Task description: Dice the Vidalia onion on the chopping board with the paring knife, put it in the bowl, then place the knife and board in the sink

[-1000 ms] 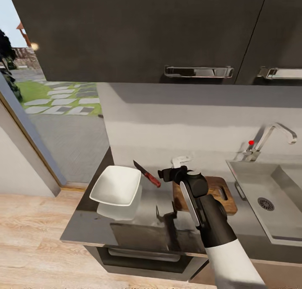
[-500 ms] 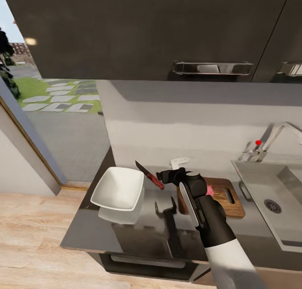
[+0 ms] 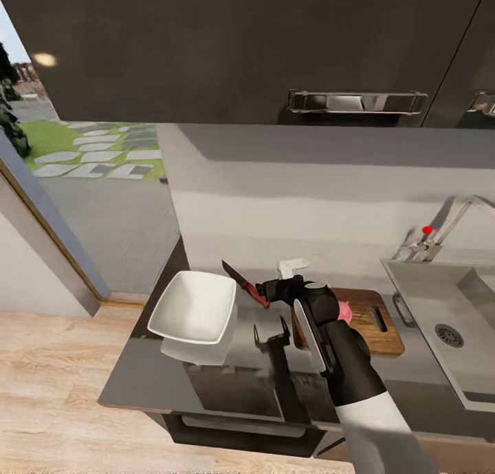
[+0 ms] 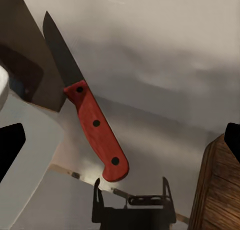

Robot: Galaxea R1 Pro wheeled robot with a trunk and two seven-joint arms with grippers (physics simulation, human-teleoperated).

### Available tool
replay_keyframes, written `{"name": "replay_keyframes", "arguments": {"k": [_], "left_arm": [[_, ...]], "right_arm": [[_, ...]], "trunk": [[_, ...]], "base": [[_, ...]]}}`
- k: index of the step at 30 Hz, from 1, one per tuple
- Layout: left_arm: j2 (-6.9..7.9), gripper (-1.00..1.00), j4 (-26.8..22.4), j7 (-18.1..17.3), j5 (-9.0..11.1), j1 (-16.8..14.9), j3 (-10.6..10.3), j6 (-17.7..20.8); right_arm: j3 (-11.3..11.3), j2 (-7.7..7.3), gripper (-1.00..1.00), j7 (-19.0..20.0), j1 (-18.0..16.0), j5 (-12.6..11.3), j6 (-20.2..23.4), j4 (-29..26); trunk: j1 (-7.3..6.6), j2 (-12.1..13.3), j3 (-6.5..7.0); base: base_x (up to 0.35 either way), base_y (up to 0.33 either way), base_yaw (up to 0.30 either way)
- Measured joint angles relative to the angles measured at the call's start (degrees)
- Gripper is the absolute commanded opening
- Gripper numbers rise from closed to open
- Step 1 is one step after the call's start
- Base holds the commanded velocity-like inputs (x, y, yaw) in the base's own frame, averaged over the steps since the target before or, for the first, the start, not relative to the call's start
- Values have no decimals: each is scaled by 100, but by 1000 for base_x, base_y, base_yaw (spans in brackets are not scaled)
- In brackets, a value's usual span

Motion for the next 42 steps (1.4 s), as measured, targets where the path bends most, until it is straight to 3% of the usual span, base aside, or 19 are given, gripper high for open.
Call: {"name": "replay_keyframes", "arguments": {"k": [42], "left_arm": [[0,100,74,0,-10,0,6,0]], "right_arm": [[0,0,100,4,0,-5,-114,143]], "trunk": [[-1,-1,-384]], "base": [[30,24,0]]}}
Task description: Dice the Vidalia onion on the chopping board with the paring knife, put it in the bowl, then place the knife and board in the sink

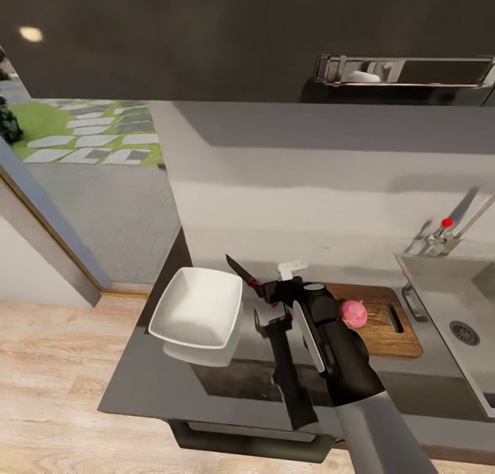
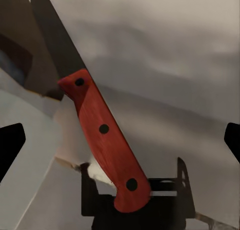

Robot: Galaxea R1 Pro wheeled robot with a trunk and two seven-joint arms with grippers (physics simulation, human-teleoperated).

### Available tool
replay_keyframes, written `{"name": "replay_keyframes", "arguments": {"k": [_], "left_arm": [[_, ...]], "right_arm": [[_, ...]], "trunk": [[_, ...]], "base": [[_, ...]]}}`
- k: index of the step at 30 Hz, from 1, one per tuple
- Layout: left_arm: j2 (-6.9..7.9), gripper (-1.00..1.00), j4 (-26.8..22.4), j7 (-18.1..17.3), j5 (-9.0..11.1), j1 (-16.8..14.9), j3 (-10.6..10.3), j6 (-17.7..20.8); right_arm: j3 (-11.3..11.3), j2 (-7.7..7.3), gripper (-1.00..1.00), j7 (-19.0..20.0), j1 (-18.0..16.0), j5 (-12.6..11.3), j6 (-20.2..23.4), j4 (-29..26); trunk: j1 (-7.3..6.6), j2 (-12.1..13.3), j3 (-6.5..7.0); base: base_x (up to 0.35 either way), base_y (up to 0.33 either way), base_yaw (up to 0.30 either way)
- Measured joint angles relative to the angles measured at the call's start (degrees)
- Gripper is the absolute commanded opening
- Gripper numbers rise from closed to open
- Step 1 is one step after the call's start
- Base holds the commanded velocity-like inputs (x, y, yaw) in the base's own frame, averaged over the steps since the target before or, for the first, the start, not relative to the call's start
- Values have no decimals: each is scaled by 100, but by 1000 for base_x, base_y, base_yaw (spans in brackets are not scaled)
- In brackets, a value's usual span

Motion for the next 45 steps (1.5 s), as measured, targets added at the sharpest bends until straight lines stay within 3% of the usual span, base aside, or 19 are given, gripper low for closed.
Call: {"name": "replay_keyframes", "arguments": {"k": [45], "left_arm": [[0,100,53,0,0,0,-2,-1]], "right_arm": [[1,0,100,1,-2,22,-14,135]], "trunk": [[0,-2,-404]], "base": [[14,15,0]]}}
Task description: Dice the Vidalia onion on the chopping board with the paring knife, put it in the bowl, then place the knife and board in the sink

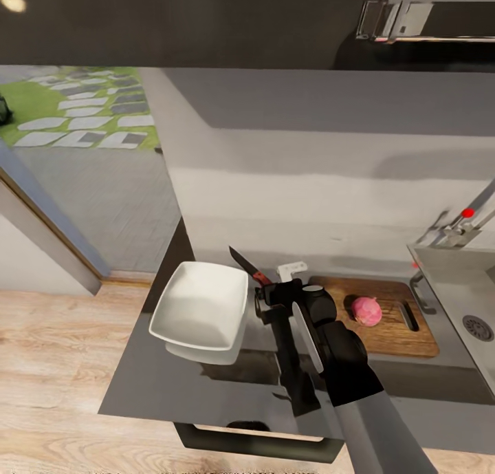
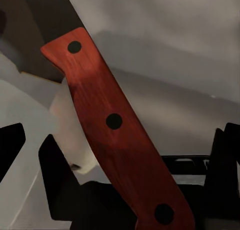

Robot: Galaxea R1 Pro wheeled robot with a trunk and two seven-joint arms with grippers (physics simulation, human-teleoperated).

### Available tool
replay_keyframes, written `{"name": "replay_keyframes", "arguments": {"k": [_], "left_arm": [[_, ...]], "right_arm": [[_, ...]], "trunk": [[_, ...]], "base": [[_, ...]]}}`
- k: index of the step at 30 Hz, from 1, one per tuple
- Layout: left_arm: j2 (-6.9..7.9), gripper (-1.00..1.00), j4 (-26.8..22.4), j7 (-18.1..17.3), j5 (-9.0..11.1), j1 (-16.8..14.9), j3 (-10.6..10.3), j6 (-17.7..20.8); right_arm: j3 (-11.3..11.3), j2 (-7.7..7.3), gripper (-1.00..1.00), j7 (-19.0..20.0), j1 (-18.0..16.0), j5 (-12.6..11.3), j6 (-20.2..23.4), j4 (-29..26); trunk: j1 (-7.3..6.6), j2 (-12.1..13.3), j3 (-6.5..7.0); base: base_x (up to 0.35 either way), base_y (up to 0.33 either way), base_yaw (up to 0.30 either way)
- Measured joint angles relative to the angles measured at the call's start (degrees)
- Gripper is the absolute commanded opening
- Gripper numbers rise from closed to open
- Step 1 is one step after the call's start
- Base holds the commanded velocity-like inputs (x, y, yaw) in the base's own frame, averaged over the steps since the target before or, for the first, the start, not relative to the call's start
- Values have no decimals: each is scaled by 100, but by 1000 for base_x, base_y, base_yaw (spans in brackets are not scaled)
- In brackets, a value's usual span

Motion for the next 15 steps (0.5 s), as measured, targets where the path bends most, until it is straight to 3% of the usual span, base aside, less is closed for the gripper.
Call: {"name": "replay_keyframes", "arguments": {"k": [15], "left_arm": [[0,100,72,0,0,0,-3,-2]], "right_arm": [[-10,0,100,-6,0,22,4,-82]], "trunk": [[-1,-2,-55]], "base": [[0,0,0]]}}
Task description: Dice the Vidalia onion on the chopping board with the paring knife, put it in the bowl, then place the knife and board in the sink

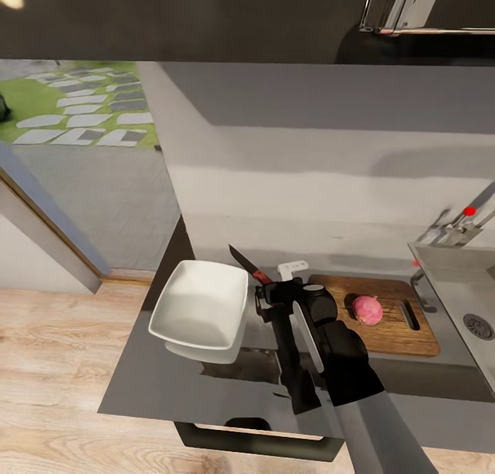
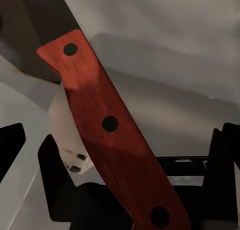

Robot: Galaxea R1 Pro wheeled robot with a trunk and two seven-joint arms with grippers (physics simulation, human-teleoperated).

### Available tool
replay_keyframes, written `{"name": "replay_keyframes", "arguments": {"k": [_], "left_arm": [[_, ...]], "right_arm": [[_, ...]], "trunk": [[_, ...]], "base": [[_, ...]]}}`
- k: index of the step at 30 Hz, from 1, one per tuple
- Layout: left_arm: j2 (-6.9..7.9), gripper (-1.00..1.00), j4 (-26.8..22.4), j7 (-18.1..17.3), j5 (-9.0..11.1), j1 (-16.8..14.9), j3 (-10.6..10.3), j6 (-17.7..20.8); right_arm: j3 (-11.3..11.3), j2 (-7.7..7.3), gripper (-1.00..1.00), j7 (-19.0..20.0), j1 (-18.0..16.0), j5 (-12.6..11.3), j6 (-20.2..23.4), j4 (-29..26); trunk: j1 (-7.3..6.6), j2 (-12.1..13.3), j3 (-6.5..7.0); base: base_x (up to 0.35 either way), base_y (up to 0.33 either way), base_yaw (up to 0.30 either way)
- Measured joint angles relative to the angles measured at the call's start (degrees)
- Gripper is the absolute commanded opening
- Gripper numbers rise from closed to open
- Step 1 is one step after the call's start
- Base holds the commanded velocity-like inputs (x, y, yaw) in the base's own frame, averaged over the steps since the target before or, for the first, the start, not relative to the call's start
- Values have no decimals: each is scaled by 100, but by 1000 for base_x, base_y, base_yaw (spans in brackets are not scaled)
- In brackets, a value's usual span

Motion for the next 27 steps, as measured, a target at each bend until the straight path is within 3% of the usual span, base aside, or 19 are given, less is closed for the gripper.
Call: {"name": "replay_keyframes", "arguments": {"k": [15,16,27], "left_arm": [[0,100,2,0,-3,0,-1,-1],[0,100,2,0,-3,0,0,-1],[0,100,2,0,-5,0,-2,1]], "right_arm": [[2,0,100,-16,0,-10,-5,1],[2,0,-100,-17,0,-11,-5,1],[1,0,-100,-20,-1,52,-12,10]], "trunk": [[0,0,0],[0,0,0],[1,1,0]], "base": [[0,0,0],[0,0,0],[0,0,0]]}}
